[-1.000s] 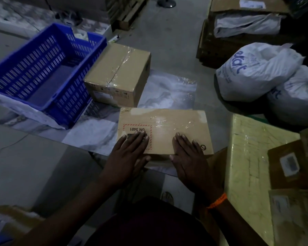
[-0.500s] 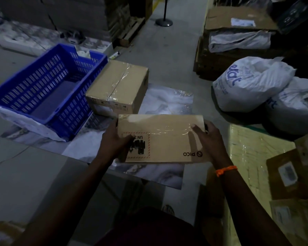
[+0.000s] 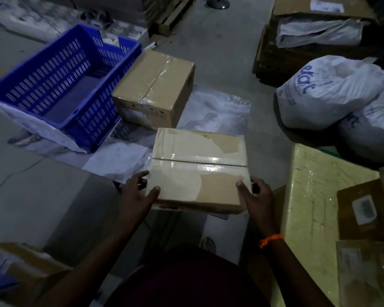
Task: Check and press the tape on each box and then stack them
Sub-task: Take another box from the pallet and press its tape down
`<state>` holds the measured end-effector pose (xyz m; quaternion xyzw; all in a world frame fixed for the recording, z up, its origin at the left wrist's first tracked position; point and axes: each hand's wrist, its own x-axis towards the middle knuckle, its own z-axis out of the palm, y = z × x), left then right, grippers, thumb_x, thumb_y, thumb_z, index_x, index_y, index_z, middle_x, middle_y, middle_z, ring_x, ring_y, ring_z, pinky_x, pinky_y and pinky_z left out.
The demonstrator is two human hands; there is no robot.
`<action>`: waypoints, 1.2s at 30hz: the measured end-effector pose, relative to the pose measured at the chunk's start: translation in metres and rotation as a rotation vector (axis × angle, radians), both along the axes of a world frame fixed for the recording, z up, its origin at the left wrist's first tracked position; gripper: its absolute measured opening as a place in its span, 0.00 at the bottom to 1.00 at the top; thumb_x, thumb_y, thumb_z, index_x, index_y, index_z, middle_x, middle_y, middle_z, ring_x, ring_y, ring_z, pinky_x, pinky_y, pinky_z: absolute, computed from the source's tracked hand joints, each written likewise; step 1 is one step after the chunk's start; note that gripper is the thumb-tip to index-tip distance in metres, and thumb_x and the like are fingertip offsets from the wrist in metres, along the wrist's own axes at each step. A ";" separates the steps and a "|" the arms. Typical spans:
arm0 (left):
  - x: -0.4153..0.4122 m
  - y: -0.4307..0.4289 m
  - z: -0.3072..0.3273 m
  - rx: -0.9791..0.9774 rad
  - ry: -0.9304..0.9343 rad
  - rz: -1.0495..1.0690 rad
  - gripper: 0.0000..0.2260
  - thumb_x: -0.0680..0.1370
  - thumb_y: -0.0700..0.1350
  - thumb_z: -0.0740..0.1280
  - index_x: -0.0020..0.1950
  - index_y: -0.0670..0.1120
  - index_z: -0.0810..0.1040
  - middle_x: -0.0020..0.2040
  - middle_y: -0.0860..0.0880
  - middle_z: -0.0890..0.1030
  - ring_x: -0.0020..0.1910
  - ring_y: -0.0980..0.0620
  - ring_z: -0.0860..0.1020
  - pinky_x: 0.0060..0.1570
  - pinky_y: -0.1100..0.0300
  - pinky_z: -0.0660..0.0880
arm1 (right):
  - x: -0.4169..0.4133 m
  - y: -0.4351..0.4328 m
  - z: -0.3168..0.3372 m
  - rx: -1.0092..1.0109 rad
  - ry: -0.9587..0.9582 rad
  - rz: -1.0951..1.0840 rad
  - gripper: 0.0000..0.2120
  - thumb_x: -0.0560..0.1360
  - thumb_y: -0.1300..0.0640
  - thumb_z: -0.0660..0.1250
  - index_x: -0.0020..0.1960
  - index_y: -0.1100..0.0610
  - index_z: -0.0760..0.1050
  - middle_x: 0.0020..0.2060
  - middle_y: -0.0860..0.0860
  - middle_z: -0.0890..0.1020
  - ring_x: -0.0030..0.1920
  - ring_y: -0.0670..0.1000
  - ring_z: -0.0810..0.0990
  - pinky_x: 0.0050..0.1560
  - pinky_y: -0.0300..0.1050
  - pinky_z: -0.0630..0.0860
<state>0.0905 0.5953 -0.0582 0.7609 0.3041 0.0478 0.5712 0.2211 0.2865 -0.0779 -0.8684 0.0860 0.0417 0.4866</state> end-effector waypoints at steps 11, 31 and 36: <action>0.075 -0.036 0.005 0.711 -0.211 -0.479 0.29 0.78 0.55 0.62 0.75 0.43 0.71 0.76 0.40 0.68 0.78 0.41 0.62 0.75 0.47 0.62 | 0.019 0.075 0.012 -0.424 -0.313 0.466 0.35 0.79 0.42 0.62 0.79 0.62 0.64 0.79 0.60 0.65 0.79 0.60 0.63 0.78 0.55 0.62; 0.136 -0.027 -0.032 0.892 0.120 -0.719 0.34 0.80 0.63 0.44 0.83 0.47 0.55 0.83 0.44 0.51 0.82 0.43 0.51 0.77 0.42 0.53 | 0.057 0.105 -0.008 -0.624 -0.205 0.621 0.35 0.84 0.40 0.52 0.84 0.58 0.50 0.84 0.54 0.51 0.84 0.51 0.46 0.81 0.53 0.40; 0.109 -0.032 -0.023 0.903 0.102 -0.724 0.35 0.81 0.64 0.43 0.82 0.46 0.58 0.83 0.42 0.54 0.81 0.42 0.54 0.76 0.40 0.55 | 0.038 0.086 0.005 -0.555 -0.201 0.673 0.40 0.80 0.34 0.45 0.82 0.60 0.58 0.83 0.55 0.58 0.83 0.53 0.54 0.81 0.52 0.48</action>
